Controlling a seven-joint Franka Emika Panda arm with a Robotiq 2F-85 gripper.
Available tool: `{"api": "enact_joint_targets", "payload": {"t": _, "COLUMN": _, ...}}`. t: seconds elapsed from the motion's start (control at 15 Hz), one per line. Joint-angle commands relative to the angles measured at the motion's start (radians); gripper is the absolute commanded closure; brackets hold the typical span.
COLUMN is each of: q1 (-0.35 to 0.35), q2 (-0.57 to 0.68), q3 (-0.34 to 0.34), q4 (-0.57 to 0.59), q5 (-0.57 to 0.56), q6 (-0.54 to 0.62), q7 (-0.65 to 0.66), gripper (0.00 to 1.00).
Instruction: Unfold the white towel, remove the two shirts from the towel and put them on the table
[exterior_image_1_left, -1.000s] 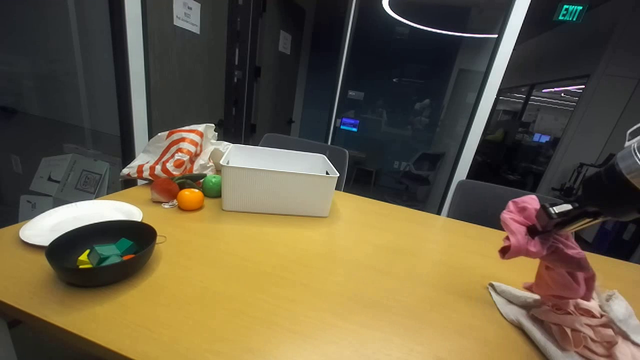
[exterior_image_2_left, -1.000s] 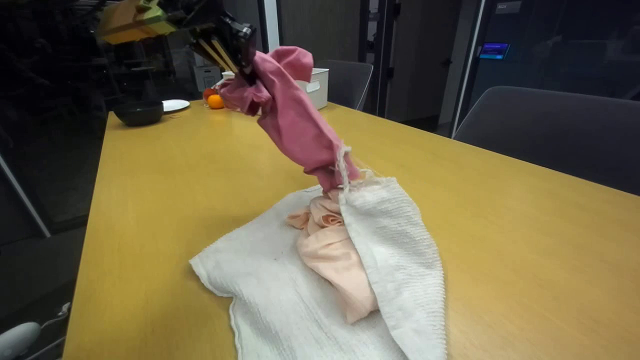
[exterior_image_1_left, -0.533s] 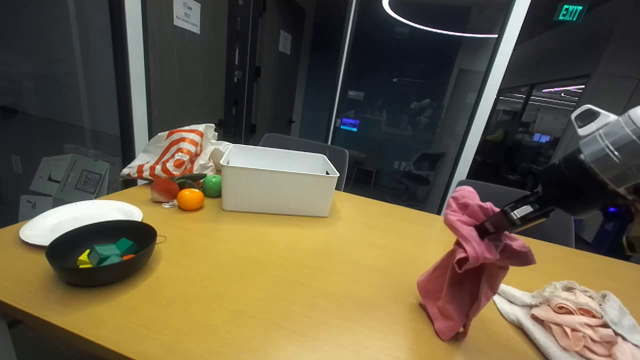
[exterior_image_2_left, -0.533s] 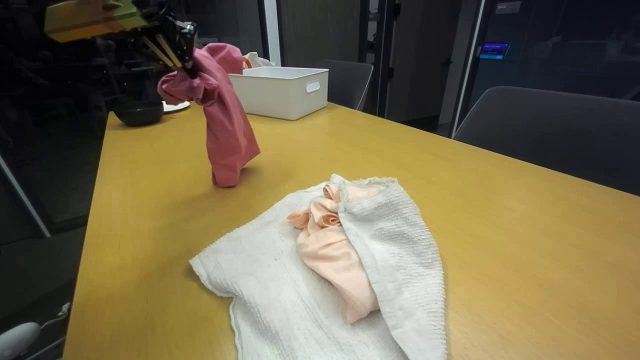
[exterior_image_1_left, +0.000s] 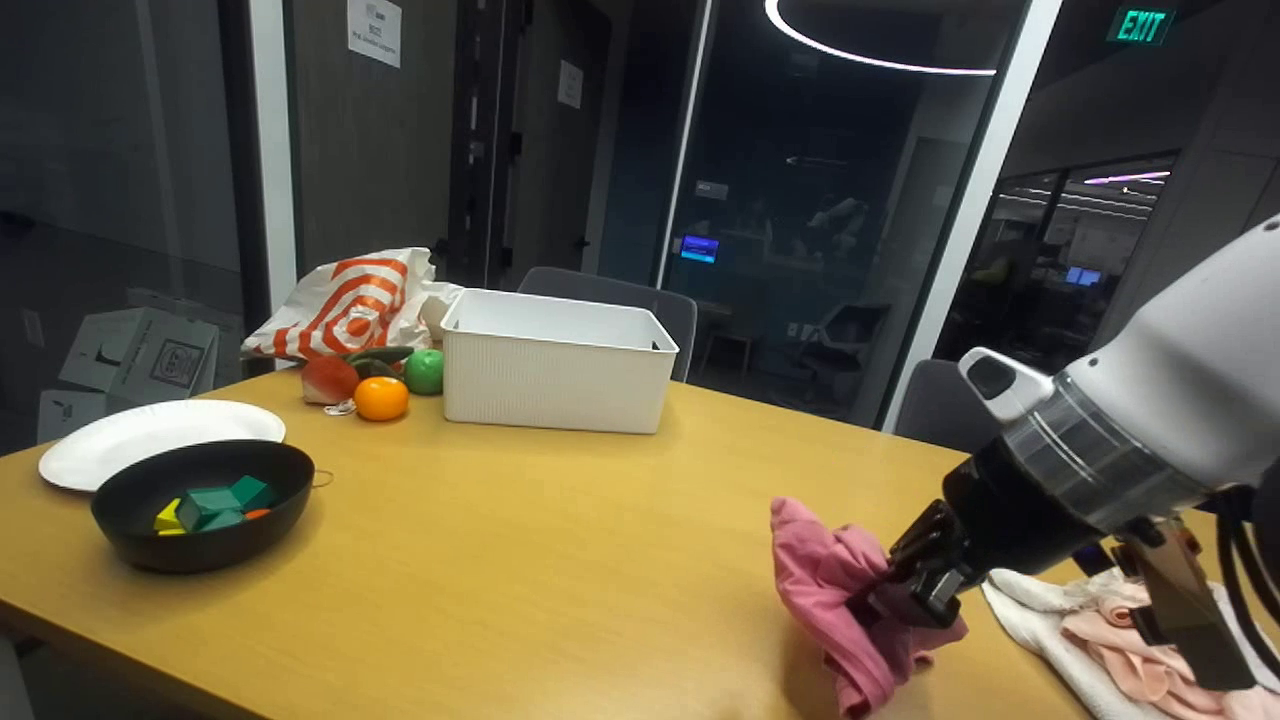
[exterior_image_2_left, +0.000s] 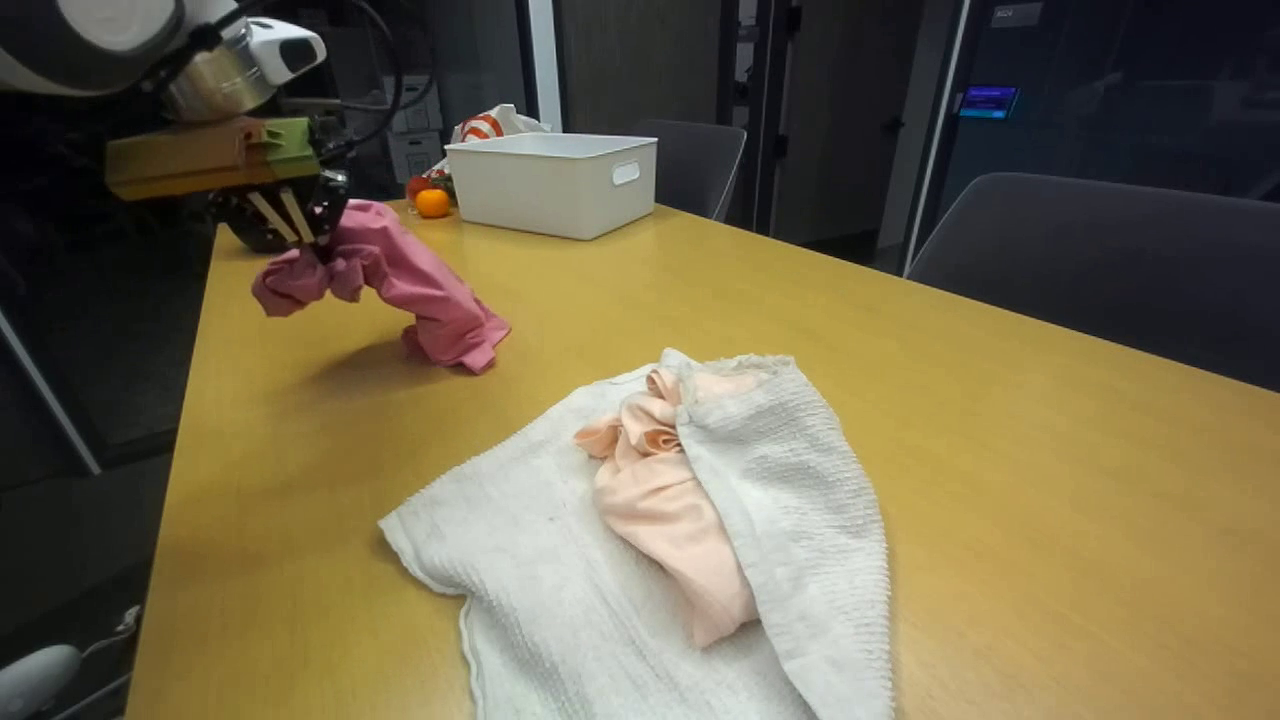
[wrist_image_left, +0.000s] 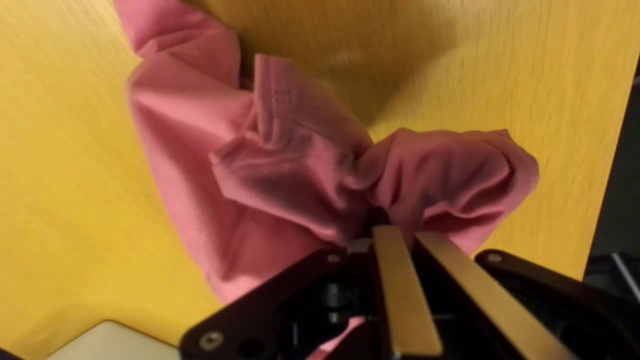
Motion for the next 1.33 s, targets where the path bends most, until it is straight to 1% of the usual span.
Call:
{"api": "enact_joint_targets", "payload": {"t": 0.0, "q1": -0.059, "q2": 0.095, "q3": 0.035, "q4": 0.016, "q5": -0.063, "q6": 0.071, "q7": -0.058, "gripper": 0.98}}
{"api": "enact_joint_targets", "payload": {"t": 0.2, "q1": -0.141, "q2": 0.160, "q3": 0.083, "q4": 0.018, "q5": -0.157, "q6": 0.111, "q7": -0.033, "gripper": 0.97}}
{"api": "enact_joint_targets", "payload": {"t": 0.27, "q1": -0.158, "q2": 0.172, "q3": 0.091, "q4": 0.021, "q5": -0.171, "q6": 0.110, "q7": -0.027, "gripper": 0.71}}
{"api": "enact_joint_targets", "payload": {"t": 0.33, "q1": -0.158, "q2": 0.177, "q3": 0.086, "q4": 0.024, "q5": -0.152, "q6": 0.101, "q7": -0.043, "gripper": 0.70}}
{"api": "enact_joint_targets", "payload": {"t": 0.47, "q1": -0.158, "q2": 0.174, "q3": 0.070, "q4": 0.029, "q5": -0.100, "q6": 0.078, "q7": -0.071, "gripper": 0.57}}
{"api": "enact_joint_targets", "payload": {"t": 0.67, "q1": -0.179, "q2": 0.122, "q3": 0.040, "q4": 0.015, "q5": -0.034, "q6": 0.071, "q7": -0.075, "gripper": 0.32}}
{"api": "enact_joint_targets", "payload": {"t": 0.73, "q1": -0.192, "q2": 0.101, "q3": 0.026, "q4": 0.006, "q5": -0.013, "q6": 0.075, "q7": -0.067, "gripper": 0.26}}
{"api": "enact_joint_targets", "payload": {"t": 0.87, "q1": -0.217, "q2": 0.055, "q3": -0.033, "q4": -0.002, "q5": 0.058, "q6": 0.028, "q7": -0.064, "gripper": 0.10}}
{"api": "enact_joint_targets", "payload": {"t": 0.93, "q1": -0.251, "q2": 0.041, "q3": -0.056, "q4": -0.007, "q5": 0.058, "q6": 0.011, "q7": -0.052, "gripper": 0.04}}
{"api": "enact_joint_targets", "payload": {"t": 1.0, "q1": -0.285, "q2": 0.025, "q3": -0.079, "q4": -0.016, "q5": 0.054, "q6": 0.002, "q7": -0.042, "gripper": 0.00}}
{"api": "enact_joint_targets", "payload": {"t": 1.13, "q1": -0.354, "q2": 0.002, "q3": -0.121, "q4": -0.032, "q5": 0.043, "q6": -0.030, "q7": -0.016, "gripper": 0.00}}
{"api": "enact_joint_targets", "payload": {"t": 1.27, "q1": -0.434, "q2": -0.006, "q3": -0.138, "q4": -0.046, "q5": 0.019, "q6": -0.052, "q7": 0.032, "gripper": 0.00}}
